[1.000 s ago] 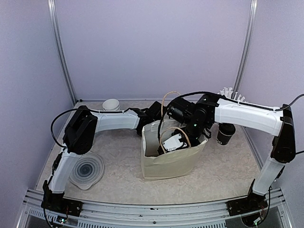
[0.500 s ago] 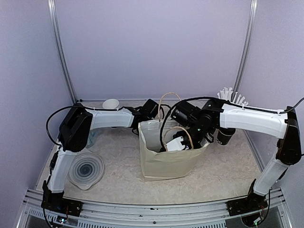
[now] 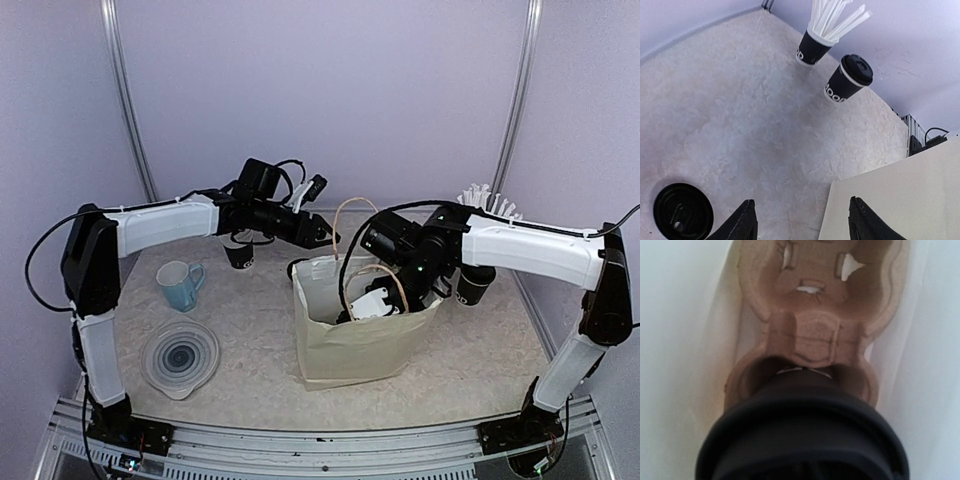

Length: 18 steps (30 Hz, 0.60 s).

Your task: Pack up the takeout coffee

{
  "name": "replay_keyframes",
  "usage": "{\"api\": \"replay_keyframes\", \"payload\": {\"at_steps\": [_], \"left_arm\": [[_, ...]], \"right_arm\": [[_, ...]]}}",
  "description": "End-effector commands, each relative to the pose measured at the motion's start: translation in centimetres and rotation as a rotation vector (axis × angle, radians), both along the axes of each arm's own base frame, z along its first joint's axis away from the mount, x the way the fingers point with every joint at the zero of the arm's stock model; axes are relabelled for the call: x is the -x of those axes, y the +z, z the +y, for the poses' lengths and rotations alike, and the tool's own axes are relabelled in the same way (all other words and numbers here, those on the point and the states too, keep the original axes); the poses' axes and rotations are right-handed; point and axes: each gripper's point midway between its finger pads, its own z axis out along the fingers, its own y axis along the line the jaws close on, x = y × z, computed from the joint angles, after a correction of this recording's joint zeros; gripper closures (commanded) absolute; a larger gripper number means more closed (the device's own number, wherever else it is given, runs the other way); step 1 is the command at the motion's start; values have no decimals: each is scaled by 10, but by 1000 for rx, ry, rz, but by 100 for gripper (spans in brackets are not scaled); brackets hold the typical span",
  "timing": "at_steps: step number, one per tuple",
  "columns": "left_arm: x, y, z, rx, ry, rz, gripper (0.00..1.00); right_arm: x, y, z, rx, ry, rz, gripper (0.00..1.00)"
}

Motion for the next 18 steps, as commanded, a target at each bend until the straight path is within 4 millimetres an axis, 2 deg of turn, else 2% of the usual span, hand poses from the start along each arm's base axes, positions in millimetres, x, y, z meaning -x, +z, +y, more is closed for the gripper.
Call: {"api": "replay_keyframes", "payload": {"at_steps": [1,5,8,10,13,18], "left_arm": [[17,84,24,47,38,-217,37],[56,128,39,74,-8,-328,34],[92,143,34,66,-85,-360,33],[112,139,26,36,-141,-345,32],[131,122,14,-37,-180,-307,32],[143,99,9,-131,-161,-277,33]], "right_arm": [[34,-6,-11,52,30,190,55],[38,-5,-10,43,50,207,55],[31,-6,-6,30,36,178,54],[24,-1,-2,15,22,146,52],[17,11,2,-11,16,105,48],[15,26,4,-42,20,77,41]]}}
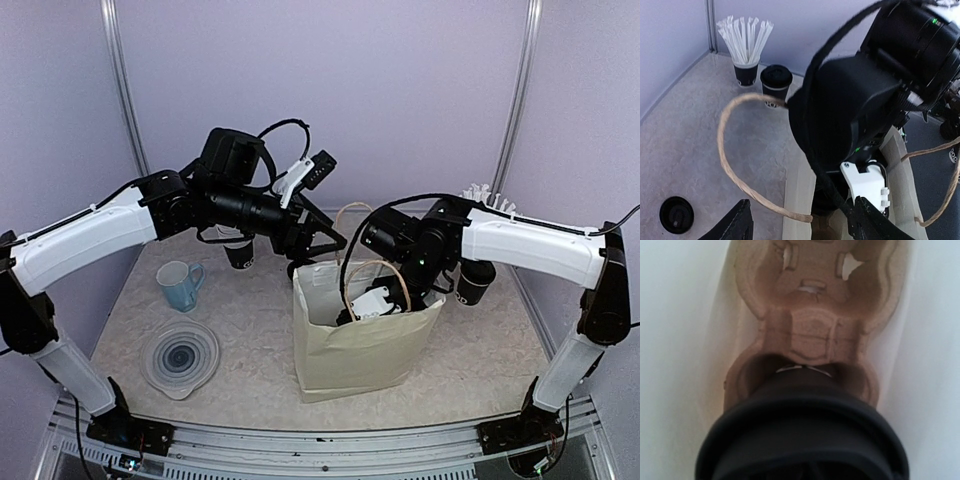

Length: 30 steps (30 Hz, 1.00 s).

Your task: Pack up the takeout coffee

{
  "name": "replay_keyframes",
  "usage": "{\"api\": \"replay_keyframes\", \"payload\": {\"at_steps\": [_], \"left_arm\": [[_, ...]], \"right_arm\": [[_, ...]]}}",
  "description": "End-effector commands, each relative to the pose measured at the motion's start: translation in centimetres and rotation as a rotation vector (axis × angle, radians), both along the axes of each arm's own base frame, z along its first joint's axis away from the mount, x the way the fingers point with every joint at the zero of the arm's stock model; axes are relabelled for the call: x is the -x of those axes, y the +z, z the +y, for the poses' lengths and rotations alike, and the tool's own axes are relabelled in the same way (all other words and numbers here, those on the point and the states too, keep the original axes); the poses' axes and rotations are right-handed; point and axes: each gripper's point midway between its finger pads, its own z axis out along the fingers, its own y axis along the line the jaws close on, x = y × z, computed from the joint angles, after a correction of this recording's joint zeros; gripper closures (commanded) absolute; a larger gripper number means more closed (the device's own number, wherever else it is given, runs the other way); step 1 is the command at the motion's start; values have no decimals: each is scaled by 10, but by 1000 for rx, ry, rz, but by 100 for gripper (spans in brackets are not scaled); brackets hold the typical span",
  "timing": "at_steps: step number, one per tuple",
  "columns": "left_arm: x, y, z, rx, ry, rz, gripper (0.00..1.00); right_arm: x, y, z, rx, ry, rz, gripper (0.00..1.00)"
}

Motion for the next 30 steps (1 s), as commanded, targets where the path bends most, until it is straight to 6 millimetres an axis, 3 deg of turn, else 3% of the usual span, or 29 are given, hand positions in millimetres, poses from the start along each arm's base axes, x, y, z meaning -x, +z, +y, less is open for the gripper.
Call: {"api": "replay_keyframes", "payload": {"at_steps": [1,7,13,18,26,30], "left_arm": [[1,-37,7,-146,59,31,33],[-4,-36,6,-134,108,29,37],[-4,-23,-11,-41,67,39,46],[-3,-14,-24,13,18,47,62],[-9,-13,-34,69,-1,55,97],[-8,-19,-36,73,-11,66,100]], "right_arm": [[0,18,4,-40,5,-12,40],[4,34,6,-74,30,-13,34],[1,53,10,-117,36,-46,28],[1,54,9,-117,37,-51,26],[-6,49,10,-100,34,-76,25],[-15,53,7,-90,36,-139,25]]}}
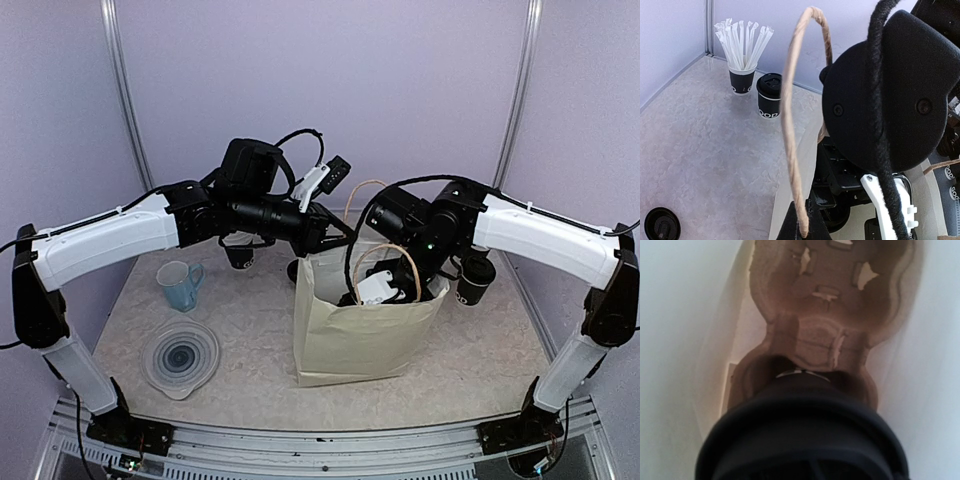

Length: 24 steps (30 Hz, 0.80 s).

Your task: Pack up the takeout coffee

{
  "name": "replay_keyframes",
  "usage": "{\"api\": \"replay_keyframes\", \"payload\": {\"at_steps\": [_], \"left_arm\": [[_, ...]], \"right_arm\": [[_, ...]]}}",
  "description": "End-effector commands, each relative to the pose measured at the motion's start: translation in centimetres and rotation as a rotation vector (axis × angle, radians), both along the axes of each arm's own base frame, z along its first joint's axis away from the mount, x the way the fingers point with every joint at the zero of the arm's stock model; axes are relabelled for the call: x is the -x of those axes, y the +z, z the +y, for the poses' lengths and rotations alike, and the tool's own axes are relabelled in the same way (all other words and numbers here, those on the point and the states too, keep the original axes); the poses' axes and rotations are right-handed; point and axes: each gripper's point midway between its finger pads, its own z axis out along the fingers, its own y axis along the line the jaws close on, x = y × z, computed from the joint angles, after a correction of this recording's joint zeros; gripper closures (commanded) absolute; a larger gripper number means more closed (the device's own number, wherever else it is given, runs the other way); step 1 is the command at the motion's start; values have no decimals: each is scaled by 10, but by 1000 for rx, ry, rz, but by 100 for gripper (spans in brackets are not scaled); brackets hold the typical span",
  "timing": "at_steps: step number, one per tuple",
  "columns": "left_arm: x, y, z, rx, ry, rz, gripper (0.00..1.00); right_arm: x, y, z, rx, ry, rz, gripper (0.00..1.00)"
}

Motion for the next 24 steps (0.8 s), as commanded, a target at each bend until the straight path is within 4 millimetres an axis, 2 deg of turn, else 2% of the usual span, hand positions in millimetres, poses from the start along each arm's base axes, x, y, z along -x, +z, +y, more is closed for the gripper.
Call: {"api": "replay_keyframes", "payload": {"at_steps": [1,5,7,11,14,19,22,24], "left_arm": [[-1,-2,-7,37,-21,1,100],[-2,-11,-5,19,-10,-2,100],[-4,-17,-3,4,-1,-9,100],[-9,-27,0,-26,27,-32,100],[-14,-33,1,-42,42,-43,100],[-14,-32,1,-30,51,-49,100],[-19,-32,5,-36,81,-63,100],[-22,-29,8,-35,107,-83,100]], "right_arm": [[-11,18,2,-38,21,-91,25],[-20,26,2,-36,15,-150,25],[-22,36,2,-51,15,-170,25],[-2,50,3,-105,73,-104,21],[9,43,-1,-88,81,-43,17],[9,37,-4,-48,56,-17,14],[1,57,3,-97,59,-70,14],[-4,81,9,-150,66,-122,14]]}}
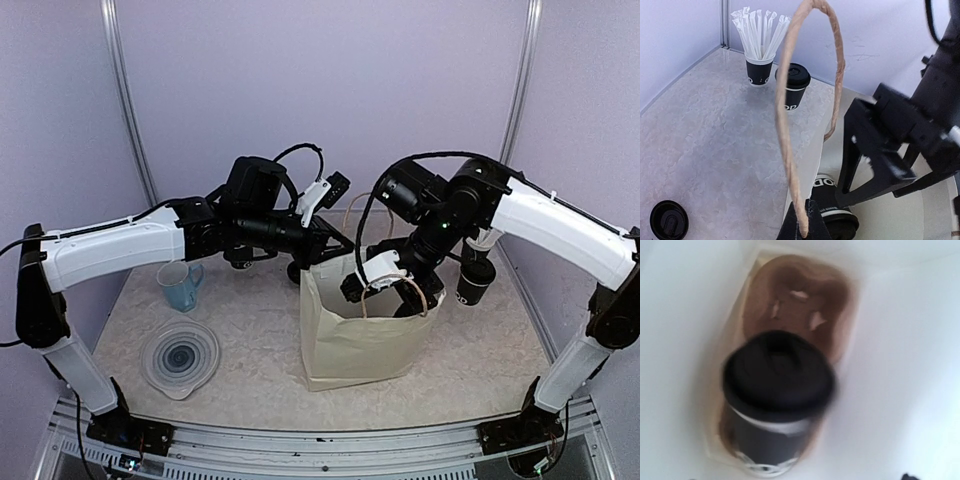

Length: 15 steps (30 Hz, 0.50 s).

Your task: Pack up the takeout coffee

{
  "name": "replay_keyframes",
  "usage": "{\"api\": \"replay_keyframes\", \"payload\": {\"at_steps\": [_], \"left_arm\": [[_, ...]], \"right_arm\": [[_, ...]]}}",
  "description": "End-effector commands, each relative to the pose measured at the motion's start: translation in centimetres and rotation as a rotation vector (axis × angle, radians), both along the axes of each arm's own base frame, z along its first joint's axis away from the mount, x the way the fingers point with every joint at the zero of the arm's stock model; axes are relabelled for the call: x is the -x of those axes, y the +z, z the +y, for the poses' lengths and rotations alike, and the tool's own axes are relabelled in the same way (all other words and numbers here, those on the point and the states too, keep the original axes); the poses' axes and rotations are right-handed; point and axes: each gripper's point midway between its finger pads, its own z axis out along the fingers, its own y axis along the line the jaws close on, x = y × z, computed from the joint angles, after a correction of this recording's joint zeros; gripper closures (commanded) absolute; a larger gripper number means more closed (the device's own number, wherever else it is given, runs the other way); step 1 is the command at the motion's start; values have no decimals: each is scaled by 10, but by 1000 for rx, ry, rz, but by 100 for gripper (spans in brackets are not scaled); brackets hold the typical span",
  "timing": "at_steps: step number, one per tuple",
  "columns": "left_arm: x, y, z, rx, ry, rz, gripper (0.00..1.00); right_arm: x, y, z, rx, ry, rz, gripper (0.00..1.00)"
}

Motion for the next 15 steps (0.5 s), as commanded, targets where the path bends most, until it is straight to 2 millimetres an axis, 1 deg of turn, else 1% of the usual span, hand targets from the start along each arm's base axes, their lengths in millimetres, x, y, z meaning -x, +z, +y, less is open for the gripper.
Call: {"api": "replay_keyframes", "payload": {"at_steps": [1,3,5,6,8,10,12,15], "left_arm": [[-11,6,9,-4,67,-63,100],[-14,12,14,0,97,-94,100],[-14,22,17,8,117,-130,100],[-14,27,19,6,124,-157,100],[-11,33,21,-2,136,-197,100],[-4,37,21,-21,149,-246,100],[11,38,17,-43,148,-288,100],[41,40,10,-75,130,-366,100]], "right_arm": [[-8,54,10,-113,14,-91,14],[-13,78,13,-163,15,-146,14],[-17,98,13,-201,16,-204,14],[-19,107,12,-219,12,-236,14],[-21,117,4,-230,0,-285,14],[-27,129,-9,-244,-34,-341,14],[-35,141,-24,-269,-82,-385,14],[-58,155,-57,-307,-202,-435,14]]}}
